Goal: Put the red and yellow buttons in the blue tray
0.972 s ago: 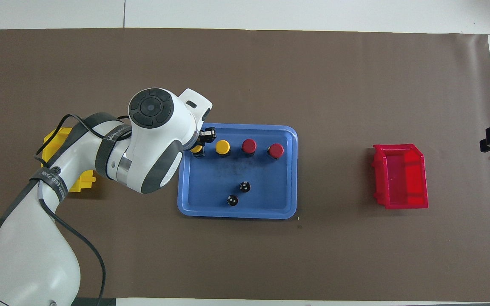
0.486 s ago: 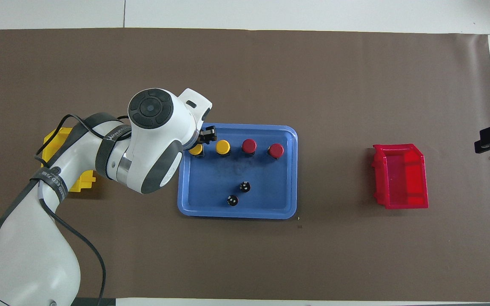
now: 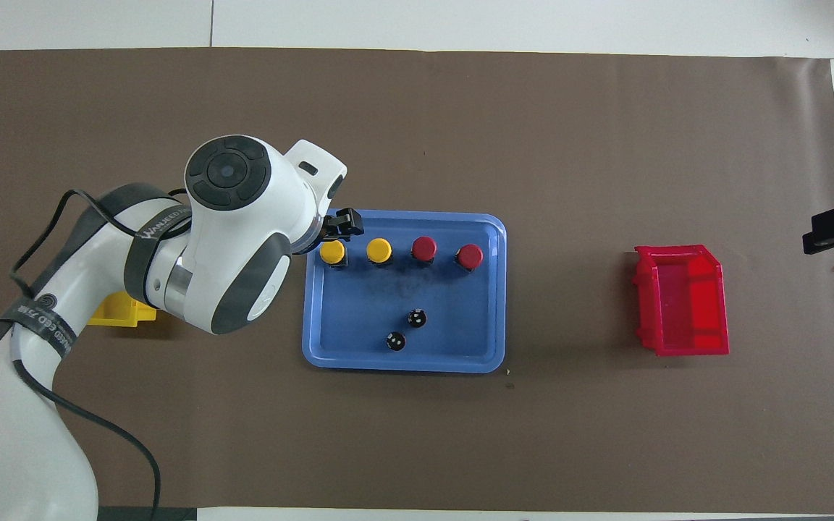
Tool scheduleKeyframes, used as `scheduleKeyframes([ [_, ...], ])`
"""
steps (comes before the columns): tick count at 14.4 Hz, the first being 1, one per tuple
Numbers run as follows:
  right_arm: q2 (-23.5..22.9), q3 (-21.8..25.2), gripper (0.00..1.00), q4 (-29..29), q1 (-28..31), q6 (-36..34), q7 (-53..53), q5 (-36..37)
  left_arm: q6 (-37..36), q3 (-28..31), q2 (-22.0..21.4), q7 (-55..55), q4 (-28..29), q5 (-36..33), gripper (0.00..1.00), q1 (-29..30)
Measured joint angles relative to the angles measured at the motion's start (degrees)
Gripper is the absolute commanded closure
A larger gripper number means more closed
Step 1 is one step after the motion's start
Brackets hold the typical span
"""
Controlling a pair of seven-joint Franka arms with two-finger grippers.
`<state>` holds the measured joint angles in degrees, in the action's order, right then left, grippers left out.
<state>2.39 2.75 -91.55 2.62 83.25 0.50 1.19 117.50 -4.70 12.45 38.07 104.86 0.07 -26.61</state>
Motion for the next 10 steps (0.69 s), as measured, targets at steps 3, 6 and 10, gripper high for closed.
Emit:
scheduleKeyframes([
  [3,0.04,-0.01,0.0,-0.08,0.0,0.0,0.0,0.0,-5.81,0.32,-4.69,-3.59,-0.52,0.0,0.0,3.42],
  [6,0.05,-0.07,0.0,-0.12,-0.02,0.0,0.0,-0.01,-10.98,0.69,-9.69,-11.53,-1.27,-0.01,0.0,9.24],
  [10,0.05,-0.07,0.0,-0.14,-0.02,0.0,0.0,-0.01,-21.52,1.28,-12.37,-28.26,-7.92,-0.01,0.0,21.18],
])
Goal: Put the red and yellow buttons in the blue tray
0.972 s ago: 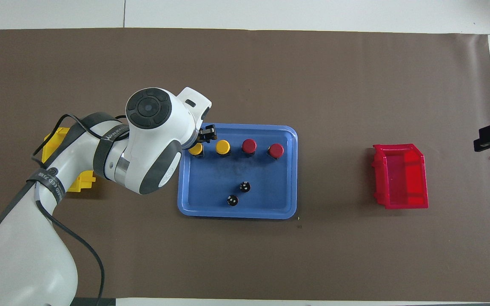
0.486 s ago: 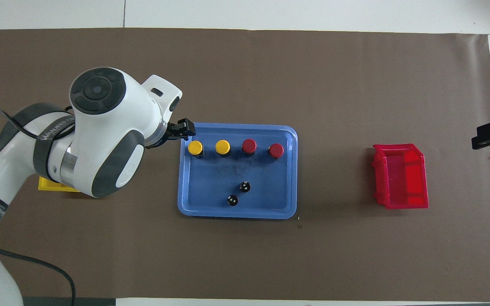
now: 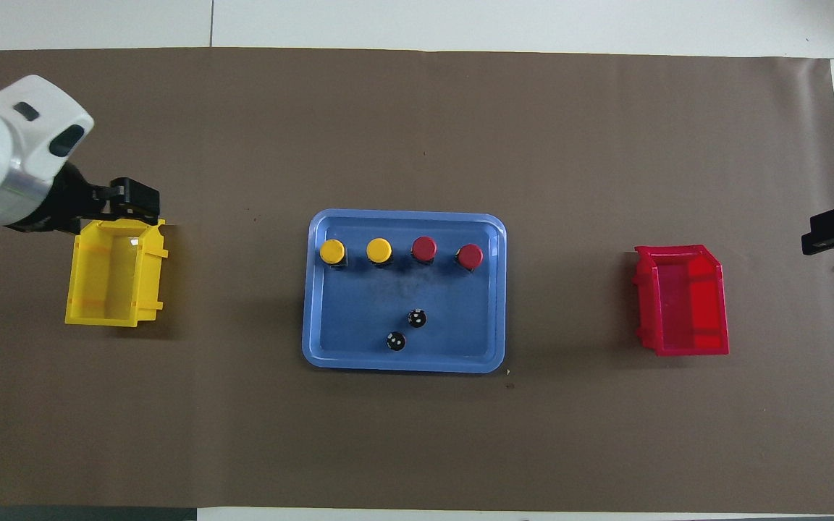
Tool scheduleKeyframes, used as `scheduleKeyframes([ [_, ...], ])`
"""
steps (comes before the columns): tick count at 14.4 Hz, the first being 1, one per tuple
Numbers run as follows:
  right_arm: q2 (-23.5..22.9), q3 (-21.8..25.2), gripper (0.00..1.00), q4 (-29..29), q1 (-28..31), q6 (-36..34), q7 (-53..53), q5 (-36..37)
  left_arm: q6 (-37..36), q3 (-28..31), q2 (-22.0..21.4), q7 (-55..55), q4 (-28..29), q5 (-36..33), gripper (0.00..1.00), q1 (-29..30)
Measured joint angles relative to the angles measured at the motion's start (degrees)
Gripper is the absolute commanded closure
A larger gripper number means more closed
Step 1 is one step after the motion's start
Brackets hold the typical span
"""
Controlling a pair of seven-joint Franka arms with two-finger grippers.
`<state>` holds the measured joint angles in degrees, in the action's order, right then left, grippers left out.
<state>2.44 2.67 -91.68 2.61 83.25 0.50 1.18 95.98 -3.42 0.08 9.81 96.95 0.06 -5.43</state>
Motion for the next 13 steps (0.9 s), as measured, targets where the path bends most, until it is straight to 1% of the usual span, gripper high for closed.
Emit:
scheduleKeyframes([
  [2,0.01,0.0,0.0,0.0,0.0,0.0,0.0,0.0,-0.74,0.15,0.07,-6.18,-1.08,0.0,0.0,5.37],
  [4,0.01,0.0,0.0,-0.01,0.0,0.0,0.0,0.0,-0.8,0.19,0.23,-10.18,-1.11,0.01,0.0,8.29],
  [7,0.01,0.0,0.0,-0.01,0.0,0.0,0.0,0.0,-1.24,-0.63,0.16,-11.17,-2.0,0.02,0.0,8.42],
  [10,0.02,0.0,0.0,-0.01,0.0,0.0,0.0,0.0,-4.13,-2.38,-0.32,-11.17,-4.49,0.03,0.0,7.75],
  [13,0.02,0.0,0.0,-0.01,0.0,0.0,0.0,0.0,-5.19,-3.63,-0.8,-11.08,-5.09,0.03,0.0,7.18],
])
